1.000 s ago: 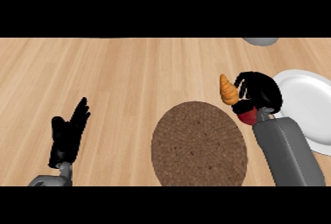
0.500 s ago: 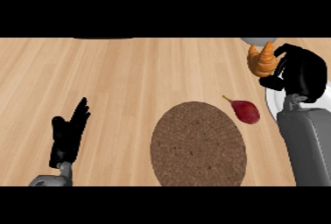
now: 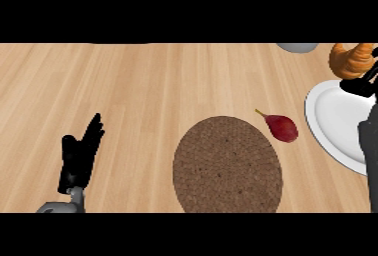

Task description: Pick the croissant from the placemat and place it in the plate

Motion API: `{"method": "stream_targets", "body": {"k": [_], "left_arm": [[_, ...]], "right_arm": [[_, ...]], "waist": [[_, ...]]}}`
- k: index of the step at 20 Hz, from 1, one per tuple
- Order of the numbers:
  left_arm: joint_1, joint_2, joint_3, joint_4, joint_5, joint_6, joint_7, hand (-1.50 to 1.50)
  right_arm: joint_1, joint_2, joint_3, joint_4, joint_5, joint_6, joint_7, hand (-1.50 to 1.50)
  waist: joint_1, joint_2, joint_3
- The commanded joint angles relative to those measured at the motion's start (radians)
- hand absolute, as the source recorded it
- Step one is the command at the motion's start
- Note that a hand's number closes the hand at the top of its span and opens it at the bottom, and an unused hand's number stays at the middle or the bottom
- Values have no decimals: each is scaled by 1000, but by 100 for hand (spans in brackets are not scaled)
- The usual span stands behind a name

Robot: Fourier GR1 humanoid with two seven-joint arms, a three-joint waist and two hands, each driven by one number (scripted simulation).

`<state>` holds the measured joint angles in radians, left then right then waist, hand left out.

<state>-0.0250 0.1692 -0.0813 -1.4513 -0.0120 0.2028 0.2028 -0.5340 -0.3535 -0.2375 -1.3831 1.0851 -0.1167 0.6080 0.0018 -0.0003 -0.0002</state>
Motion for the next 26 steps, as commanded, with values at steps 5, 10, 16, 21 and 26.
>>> {"method": "stream_targets", "body": {"k": [5, 10, 16, 21, 26], "left_arm": [[17, -26, -7, -1, -20, -18, -25, 0], [33, -49, -24, -53, -47, 12, 25, 0], [-1, -58, -9, -17, -63, 29, 14, 0], [39, -27, -3, -45, -50, -14, -2, 0], [7, -22, 3, -95, -35, -37, 78, 0]], "right_arm": [[22, -96, -112, 179, -91, -45, -117, 150], [21, -104, -104, 331, -84, -72, -161, 150], [-22, -160, -167, 541, -196, 34, -266, 150], [-49, -214, -194, 696, -257, 176, -331, -150], [-68, -237, -195, 770, -303, 186, -496, -150]], "waist": [[3, 1, 0], [4, 1, 0], [8, 3, 1], [16, 4, 1], [13, 3, 1]]}}
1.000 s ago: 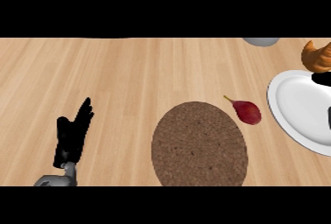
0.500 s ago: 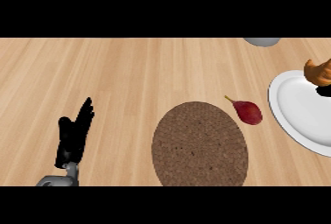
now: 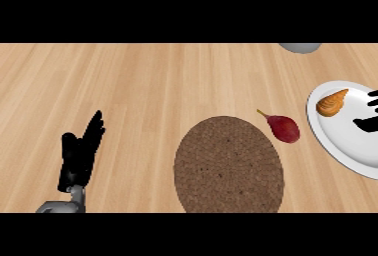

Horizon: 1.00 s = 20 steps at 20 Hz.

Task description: Pick the croissant from the placemat and place it in the plate

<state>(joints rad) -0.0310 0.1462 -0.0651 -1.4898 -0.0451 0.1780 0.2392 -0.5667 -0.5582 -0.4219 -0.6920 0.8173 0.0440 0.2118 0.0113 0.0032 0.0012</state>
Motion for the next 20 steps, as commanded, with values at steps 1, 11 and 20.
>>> {"method": "stream_targets", "body": {"k": [1, 11, 20], "left_arm": [[26, -18, -17, -41, -13, 12, 23, 0], [17, -15, 17, 11, -1, 10, -25, 0], [78, -30, -30, -135, -42, 17, 76, 0]], "right_arm": [[43, -3, -23, -14, -74, 12, -163, -150], [55, 56, -345, -133, -469, -19, -398, -150], [173, 50, -346, -115, -614, 102, -501, -150]], "waist": [[-7, -4, 0], [-27, -8, 0], [-4, -4, 0]]}}
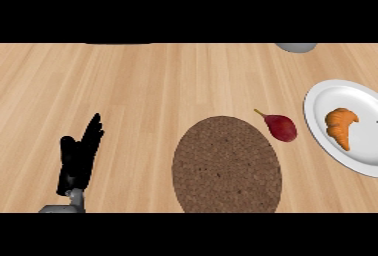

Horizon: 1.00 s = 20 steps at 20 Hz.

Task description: Pick the croissant from the placemat and place it in the plate

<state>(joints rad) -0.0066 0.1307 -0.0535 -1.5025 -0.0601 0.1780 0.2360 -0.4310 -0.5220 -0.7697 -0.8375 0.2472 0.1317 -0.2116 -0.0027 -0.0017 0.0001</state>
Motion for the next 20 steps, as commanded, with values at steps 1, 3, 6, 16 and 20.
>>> {"method": "stream_targets", "body": {"k": [1, 3, 6, 16, 20], "left_arm": [[19, 37, 51, 33, 36, -57, -45, 0], [-34, -2, 17, 5, -8, -10, 32, 0], [-4, -11, 6, -37, -25, -7, 38, 0], [-37, -28, 33, 64, -17, -40, -29, 0], [-31, -24, 54, 69, -21, -51, -36, 0]], "right_arm": [[82, 19, 5, -36, -71, 34, -69, -150], [113, 26, 19, -46, -100, 51, -107, -150], [20, 14, 87, 58, -68, -38, -128, -150], [30, -84, 115, 190, -67, -117, -135, -150], [77, -36, 171, 106, -97, -164, -126, -150]], "waist": [[2, 1, 0], [1, 1, 0], [9, 2, 0], [11, 5, 1], [6, 2, 0]]}}
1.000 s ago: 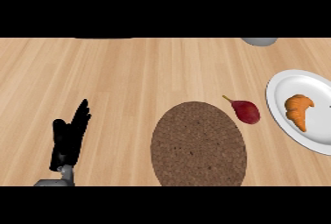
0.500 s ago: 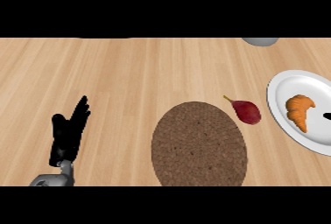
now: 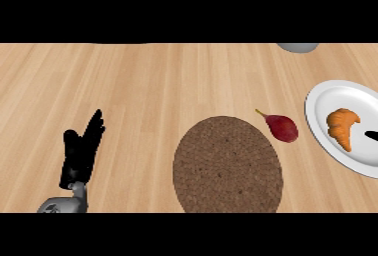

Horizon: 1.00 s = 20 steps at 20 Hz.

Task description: Pick the croissant from the placemat and place it in the plate

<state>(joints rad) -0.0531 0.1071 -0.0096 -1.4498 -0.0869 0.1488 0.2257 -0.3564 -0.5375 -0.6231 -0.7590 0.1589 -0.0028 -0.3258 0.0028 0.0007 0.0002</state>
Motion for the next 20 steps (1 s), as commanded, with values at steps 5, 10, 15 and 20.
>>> {"method": "stream_targets", "body": {"k": [5, 10, 15, 20], "left_arm": [[-10, -11, 0, -5, -1, -24, 5, 0], [-2, 18, 43, -11, 20, -50, 15, 0], [20, -40, -22, -26, -47, 7, 11, 0], [44, 16, 45, -24, 11, -63, -33, 0]], "right_arm": [[-48, -40, 47, 125, 8, -93, -8, -150], [31, -75, 30, 180, -34, -62, -102, -150], [16, -120, 6, 330, -37, -97, -200, -150], [35, -192, -7, 362, -79, -48, -207, -150]], "waist": [[3, 1, 0], [1, 0, 0], [5, 2, 1], [5, 2, 1]]}}
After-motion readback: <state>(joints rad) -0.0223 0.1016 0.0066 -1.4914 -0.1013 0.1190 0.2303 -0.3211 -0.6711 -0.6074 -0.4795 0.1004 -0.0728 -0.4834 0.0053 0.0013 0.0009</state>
